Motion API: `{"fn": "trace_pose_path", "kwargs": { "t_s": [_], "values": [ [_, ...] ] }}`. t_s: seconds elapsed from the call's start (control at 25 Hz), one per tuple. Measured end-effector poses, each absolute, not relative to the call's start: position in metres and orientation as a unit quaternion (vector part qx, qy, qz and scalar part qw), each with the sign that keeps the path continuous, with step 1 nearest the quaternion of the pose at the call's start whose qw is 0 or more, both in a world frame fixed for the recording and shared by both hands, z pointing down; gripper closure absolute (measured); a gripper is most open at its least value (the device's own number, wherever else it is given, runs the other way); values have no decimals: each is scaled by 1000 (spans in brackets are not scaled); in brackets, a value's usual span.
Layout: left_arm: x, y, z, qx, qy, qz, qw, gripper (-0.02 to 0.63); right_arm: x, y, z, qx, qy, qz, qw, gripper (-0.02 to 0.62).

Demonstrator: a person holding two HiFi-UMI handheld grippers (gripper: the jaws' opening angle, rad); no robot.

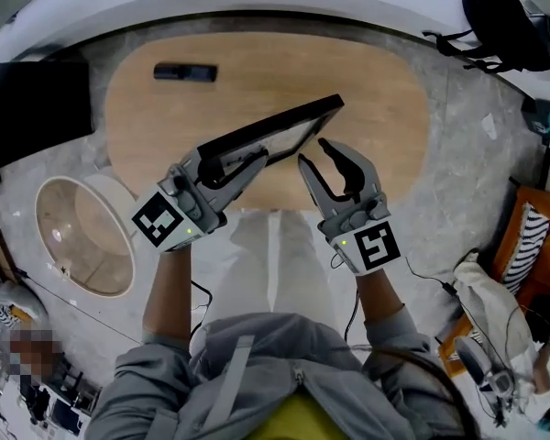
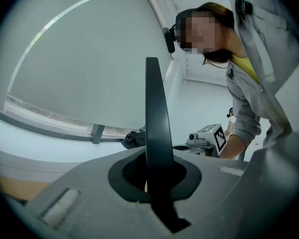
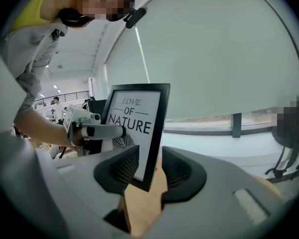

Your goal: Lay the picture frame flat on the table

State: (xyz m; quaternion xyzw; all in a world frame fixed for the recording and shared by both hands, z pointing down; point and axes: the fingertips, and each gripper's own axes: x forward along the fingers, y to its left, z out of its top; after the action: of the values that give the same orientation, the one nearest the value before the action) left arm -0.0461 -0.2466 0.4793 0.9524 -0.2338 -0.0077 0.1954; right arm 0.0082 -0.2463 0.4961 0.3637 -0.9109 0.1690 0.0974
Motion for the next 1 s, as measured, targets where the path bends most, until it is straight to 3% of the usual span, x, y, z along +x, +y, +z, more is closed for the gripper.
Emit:
{"fn": "trace_pose_path", "kwargs": {
  "t_s": [0.36,0.8,0.92,1.0],
  "values": [
    [-41,-214,508,961,-129,-46,241,595,8,-217,527,320,-923,189,100,452],
    [-38,-207,504,961,-78,-66,256,592,9,-203,517,287,-930,221,56,514],
    [-38,-213,512,958,-101,-60,263,521,11,-203,518,294,-927,228,48,517],
    [-39,-216,516,955,-113,-57,267,507,11,-203,519,297,-926,230,46,518]
  ]
}}
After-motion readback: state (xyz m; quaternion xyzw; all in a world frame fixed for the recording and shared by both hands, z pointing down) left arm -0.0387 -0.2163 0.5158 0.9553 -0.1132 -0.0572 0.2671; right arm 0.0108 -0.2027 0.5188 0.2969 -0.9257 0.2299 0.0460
